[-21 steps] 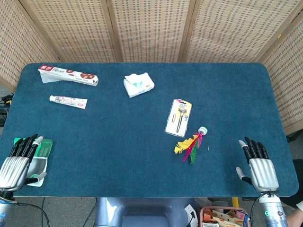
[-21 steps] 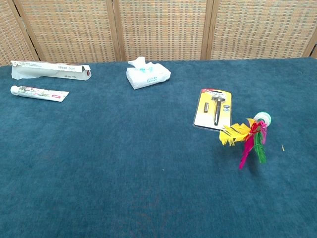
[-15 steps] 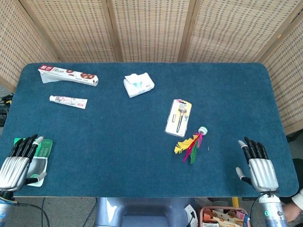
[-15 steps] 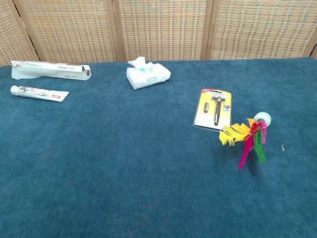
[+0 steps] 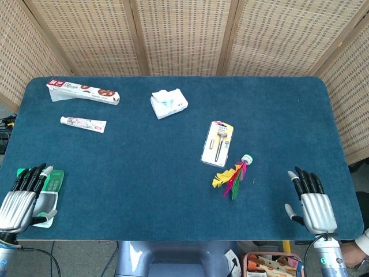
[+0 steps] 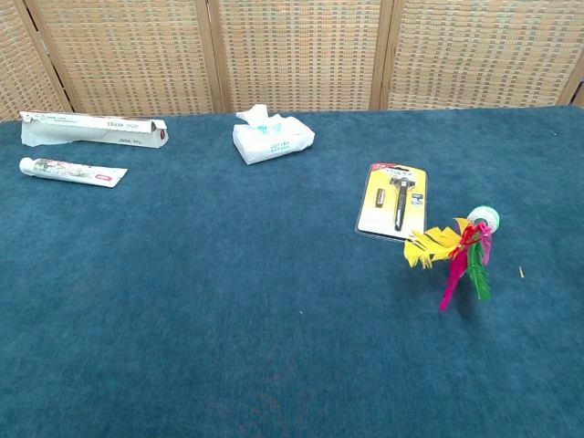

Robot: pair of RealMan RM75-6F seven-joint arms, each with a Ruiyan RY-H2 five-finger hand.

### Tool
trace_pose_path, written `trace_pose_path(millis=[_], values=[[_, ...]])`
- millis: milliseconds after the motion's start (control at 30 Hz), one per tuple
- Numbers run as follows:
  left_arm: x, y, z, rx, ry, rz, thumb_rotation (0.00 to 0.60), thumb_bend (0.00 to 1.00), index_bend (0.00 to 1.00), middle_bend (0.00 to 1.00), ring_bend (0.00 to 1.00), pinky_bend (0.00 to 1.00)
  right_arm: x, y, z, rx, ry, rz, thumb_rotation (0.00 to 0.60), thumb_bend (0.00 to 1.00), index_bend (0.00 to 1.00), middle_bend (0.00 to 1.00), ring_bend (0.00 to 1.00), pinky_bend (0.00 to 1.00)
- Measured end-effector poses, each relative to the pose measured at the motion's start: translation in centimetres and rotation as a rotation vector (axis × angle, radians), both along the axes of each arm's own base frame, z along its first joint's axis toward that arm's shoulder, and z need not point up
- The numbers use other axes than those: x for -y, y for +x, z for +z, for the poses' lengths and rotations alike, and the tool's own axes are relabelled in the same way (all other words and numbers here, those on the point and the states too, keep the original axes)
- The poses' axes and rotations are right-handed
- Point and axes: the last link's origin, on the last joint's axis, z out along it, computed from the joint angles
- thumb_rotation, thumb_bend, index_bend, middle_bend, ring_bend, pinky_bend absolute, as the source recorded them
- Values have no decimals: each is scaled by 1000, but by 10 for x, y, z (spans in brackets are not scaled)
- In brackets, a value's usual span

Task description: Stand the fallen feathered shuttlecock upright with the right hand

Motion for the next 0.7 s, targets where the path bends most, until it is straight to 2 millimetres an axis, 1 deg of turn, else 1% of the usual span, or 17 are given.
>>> trace_pose_path(millis=[433, 567, 700], values=[[1, 1, 2, 4, 5, 1, 600, 0, 0, 0, 0, 0, -1, 4, -6, 1, 19, 21, 600, 299, 59, 0, 0, 0], [1, 1, 3, 7, 9, 0, 600, 0, 0, 0, 0, 0, 4, 11, -10, 33, 26, 43, 600, 299, 103, 0, 0, 0], [1, 1, 3, 11, 8, -1, 600, 0, 0, 0, 0, 0, 15, 24, -18, 86, 50, 81, 600, 299, 169, 0, 0, 0]])
